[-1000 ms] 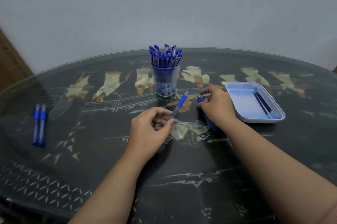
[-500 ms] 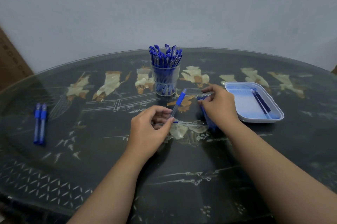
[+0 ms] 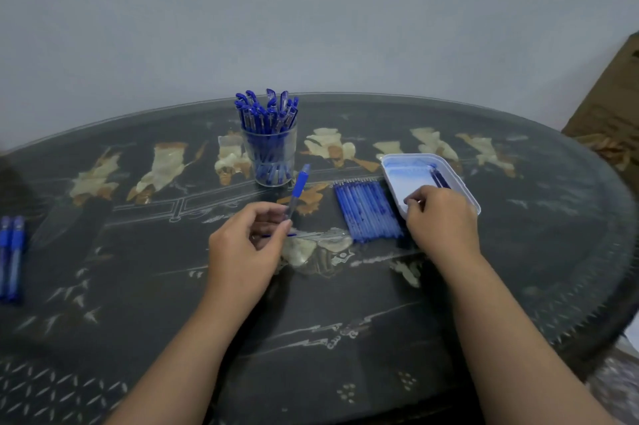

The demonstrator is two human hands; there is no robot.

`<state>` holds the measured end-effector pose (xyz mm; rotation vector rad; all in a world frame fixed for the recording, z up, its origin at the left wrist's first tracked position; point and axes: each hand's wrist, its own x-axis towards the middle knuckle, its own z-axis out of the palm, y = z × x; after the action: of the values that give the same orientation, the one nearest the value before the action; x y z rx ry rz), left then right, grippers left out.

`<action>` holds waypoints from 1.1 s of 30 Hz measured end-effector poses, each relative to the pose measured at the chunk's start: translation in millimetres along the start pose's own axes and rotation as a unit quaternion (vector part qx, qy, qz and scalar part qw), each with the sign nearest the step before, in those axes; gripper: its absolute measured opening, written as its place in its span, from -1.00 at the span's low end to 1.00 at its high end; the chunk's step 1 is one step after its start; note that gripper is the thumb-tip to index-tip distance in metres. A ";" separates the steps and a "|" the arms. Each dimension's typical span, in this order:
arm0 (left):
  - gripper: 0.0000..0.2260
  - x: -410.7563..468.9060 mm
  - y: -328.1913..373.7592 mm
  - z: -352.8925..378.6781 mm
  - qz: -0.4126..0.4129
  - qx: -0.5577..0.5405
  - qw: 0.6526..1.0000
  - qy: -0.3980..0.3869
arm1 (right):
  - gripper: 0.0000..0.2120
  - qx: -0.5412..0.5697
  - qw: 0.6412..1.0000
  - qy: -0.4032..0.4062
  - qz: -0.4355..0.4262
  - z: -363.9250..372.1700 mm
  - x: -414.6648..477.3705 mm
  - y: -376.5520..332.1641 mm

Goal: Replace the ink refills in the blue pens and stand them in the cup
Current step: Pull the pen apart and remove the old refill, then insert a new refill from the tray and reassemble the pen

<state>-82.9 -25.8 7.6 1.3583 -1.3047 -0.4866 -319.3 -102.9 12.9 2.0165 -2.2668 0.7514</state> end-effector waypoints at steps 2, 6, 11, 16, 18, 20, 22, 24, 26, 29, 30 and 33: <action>-0.84 -1.2 -1.2 -0.4 0.010 0.011 1.000 0.007 | -0.79 0.025 1.000 0.007 0.016 -1.8 1.6 3.6; -0.83 -2.8 -2.2 0.3 0.026 0.025 0.999 -0.002 | -0.73 0.009 0.998 0.052 0.036 -5.2 12.0 16.7; -0.81 -2.2 -4.0 1.7 0.021 0.020 1.000 -0.008 | -0.65 -0.043 0.998 -0.001 0.046 -3.2 17.5 29.6; -0.80 -2.2 -4.2 3.2 0.019 0.014 1.000 -0.013 | -0.64 -0.056 0.997 -0.024 0.055 -3.5 21.5 28.4; -0.79 -2.1 -4.1 3.0 0.020 0.016 1.000 -0.015 | -0.64 -0.058 0.996 -0.032 0.062 -4.3 23.1 28.4; -0.78 -2.2 -3.7 2.8 0.020 0.015 1.000 -0.017 | -0.65 -0.044 0.996 -0.038 0.071 -4.2 25.0 28.3; -0.77 -2.2 -3.3 2.7 0.018 0.012 1.000 -0.018 | -0.65 -0.016 0.996 -0.035 0.079 -3.2 27.1 28.0; -0.77 -2.1 -3.3 2.7 0.017 0.010 1.000 -0.018 | -0.63 0.007 0.996 -0.024 0.085 -2.2 28.3 28.1; -0.78 -1.8 -3.4 2.7 0.015 0.007 1.000 -0.019 | -0.60 0.025 0.996 -0.016 0.089 -2.8 27.7 27.9; -0.78 -1.3 -3.8 2.8 0.011 0.004 1.000 -0.018 | -0.52 0.071 0.991 -0.007 0.111 -4.8 25.9 27.6; -0.77 -1.4 -3.7 2.7 0.011 0.004 1.000 -0.018 | -0.52 0.092 0.989 -0.002 0.120 -5.1 25.9 27.4; -0.77 -1.5 -4.1 2.8 0.008 0.003 1.000 -0.017 | -0.57 0.157 0.978 0.004 0.140 -6.2 25.3 24.6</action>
<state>-84.0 -26.6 2.6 1.3486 -1.3445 -0.4978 -348.5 -122.9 18.2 1.8094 -2.6021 1.2051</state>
